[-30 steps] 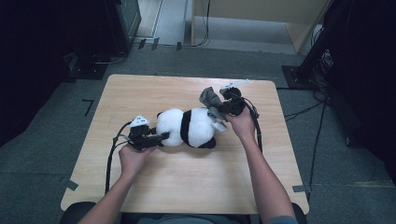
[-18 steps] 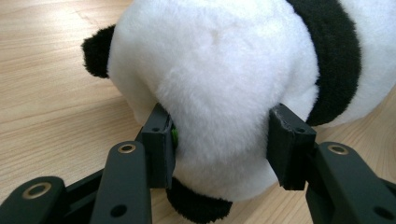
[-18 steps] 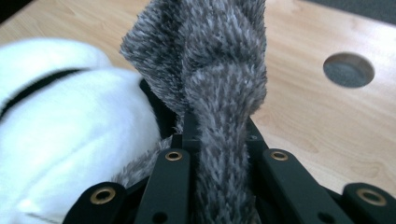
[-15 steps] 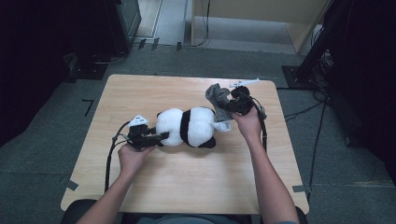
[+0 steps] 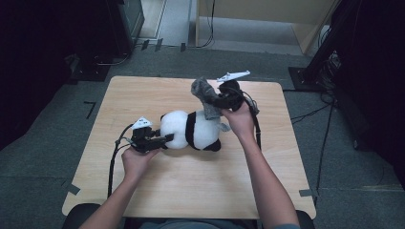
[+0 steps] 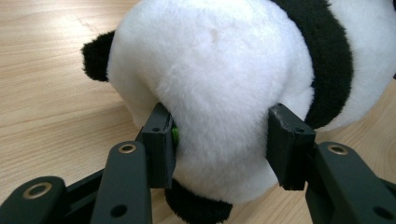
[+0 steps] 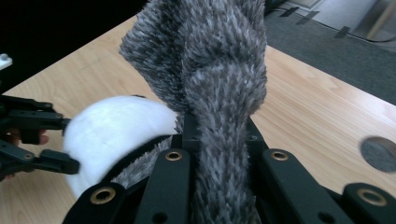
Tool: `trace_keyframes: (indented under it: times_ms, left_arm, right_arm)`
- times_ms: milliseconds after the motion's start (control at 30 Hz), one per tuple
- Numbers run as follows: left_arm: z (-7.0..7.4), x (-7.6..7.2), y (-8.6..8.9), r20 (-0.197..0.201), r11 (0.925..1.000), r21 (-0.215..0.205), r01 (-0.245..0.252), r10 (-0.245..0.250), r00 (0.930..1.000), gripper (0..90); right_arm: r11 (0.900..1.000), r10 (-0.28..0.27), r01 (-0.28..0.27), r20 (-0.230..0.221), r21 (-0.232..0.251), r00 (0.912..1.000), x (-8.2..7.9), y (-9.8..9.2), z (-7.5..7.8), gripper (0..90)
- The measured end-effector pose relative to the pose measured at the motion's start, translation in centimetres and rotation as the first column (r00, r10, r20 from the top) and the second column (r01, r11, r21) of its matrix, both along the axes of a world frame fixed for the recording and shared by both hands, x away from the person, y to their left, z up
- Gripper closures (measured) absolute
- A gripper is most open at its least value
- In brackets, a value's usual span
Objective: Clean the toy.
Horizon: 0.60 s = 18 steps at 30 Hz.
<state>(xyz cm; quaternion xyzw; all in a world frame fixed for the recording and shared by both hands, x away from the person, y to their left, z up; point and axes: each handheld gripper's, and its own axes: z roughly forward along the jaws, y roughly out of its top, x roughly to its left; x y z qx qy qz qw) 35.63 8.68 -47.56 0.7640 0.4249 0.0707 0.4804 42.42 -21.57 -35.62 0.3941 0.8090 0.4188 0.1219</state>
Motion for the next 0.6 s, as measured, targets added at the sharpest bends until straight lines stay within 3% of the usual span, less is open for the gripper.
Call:
trace_keyframes:
  times_ms: [367, 600]
  left_arm:
    - [0.3, 0.1, 0.0, 0.001, 1.0, 0.0, 0.005, -0.005, 1.0, 50.3]
    - [0.2, 0.1, 0.0, 0.001, 1.0, 0.004, 0.006, -0.006, 1.0, 50.2]
  right_arm:
    - [0.99, 0.136, -0.137, -0.02, -0.04, 0.9905, -0.1, 8.5, -1.4, 79.8]
    - [0.981, 0.183, -0.185, -0.047, -0.053, 0.982, -0.3, 12.1, -3.1, 79.7]
